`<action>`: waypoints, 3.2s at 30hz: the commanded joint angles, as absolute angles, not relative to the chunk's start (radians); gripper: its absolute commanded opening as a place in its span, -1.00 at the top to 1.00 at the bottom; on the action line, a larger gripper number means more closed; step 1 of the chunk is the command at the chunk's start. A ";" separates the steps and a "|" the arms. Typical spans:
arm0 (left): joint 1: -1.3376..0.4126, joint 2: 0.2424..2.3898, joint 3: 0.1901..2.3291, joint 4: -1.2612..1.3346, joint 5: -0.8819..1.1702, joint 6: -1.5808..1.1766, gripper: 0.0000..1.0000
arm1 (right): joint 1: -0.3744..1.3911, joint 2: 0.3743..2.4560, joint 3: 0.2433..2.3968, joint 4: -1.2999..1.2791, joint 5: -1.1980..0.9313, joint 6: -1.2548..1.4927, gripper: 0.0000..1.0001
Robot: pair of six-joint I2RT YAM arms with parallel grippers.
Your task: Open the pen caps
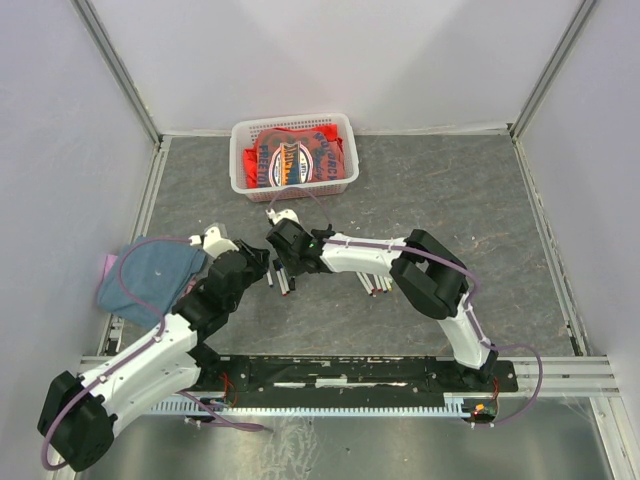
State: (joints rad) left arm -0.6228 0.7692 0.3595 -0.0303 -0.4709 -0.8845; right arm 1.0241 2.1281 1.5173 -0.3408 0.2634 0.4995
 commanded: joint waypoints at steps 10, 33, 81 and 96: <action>-0.617 0.737 0.359 -0.029 -0.504 -0.913 0.27 | 1.040 2.201 1.590 -0.452 0.307 0.521 0.56; -0.614 0.706 0.271 0.181 -0.250 -0.896 -0.02 | 0.992 1.787 1.215 -0.134 0.222 0.639 0.98; -0.609 1.035 0.163 0.843 0.226 -0.978 0.06 | 0.887 1.466 0.852 0.362 0.036 0.912 0.98; -0.619 1.065 0.206 0.790 0.222 -0.955 0.26 | 0.902 1.463 0.881 0.299 0.075 0.870 0.98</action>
State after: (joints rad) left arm -0.6136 1.0550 0.1608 0.7795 0.2150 -0.9527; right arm 0.8906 1.4948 0.8482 0.2962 0.0525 0.8948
